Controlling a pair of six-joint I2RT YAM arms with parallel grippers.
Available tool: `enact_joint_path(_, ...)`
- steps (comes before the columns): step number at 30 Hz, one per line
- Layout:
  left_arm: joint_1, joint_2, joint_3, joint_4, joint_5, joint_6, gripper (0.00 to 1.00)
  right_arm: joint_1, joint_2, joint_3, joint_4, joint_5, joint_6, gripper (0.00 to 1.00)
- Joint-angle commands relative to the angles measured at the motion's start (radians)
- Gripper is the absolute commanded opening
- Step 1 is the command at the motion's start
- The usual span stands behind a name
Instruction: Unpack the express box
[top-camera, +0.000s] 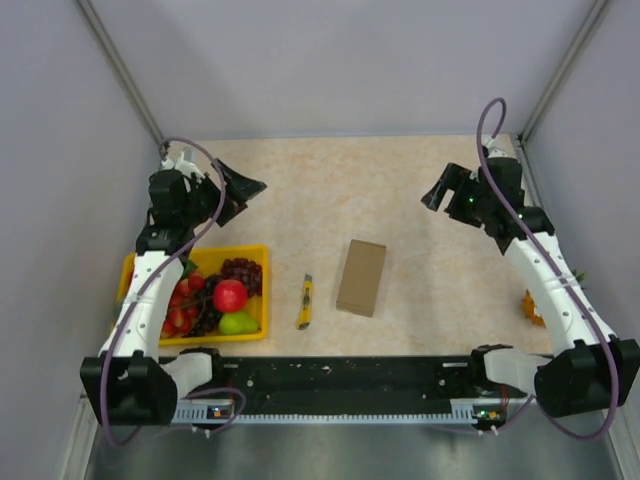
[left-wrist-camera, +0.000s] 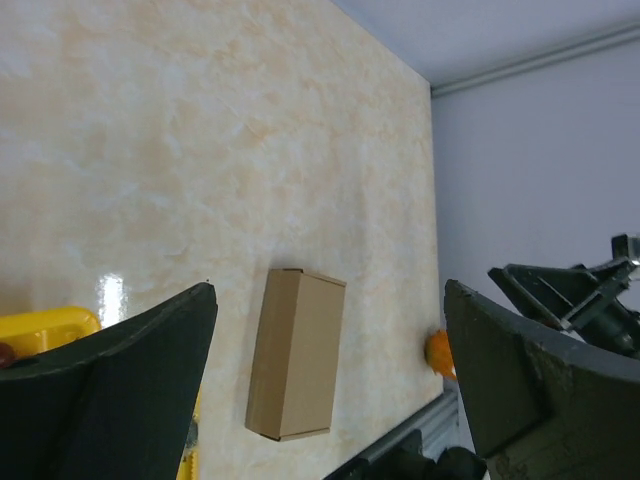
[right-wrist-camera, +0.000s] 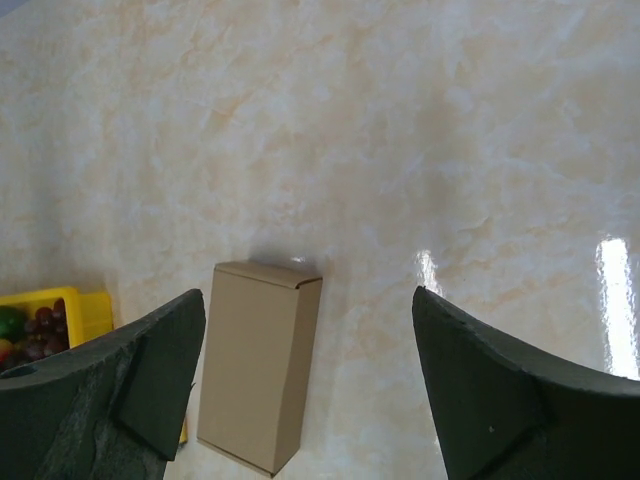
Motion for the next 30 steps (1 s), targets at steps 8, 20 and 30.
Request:
enact_joint_path(8,-0.326,0.219,0.116,-0.089,0.164,0.330,0.99,0.239,-0.002,-0.163,-0.008,0.093,0.039,0.83)
enact_joint_path(20,-0.547,0.466,0.048,-0.077,0.064,0.291,0.91,0.484,0.121,-0.258,0.100,0.110,0.186,0.72)
enact_joint_path(30,-0.556,0.588,0.073,-0.039,0.062,0.264,0.87,0.494,0.262,-0.280,0.209,0.057,0.236,0.36)
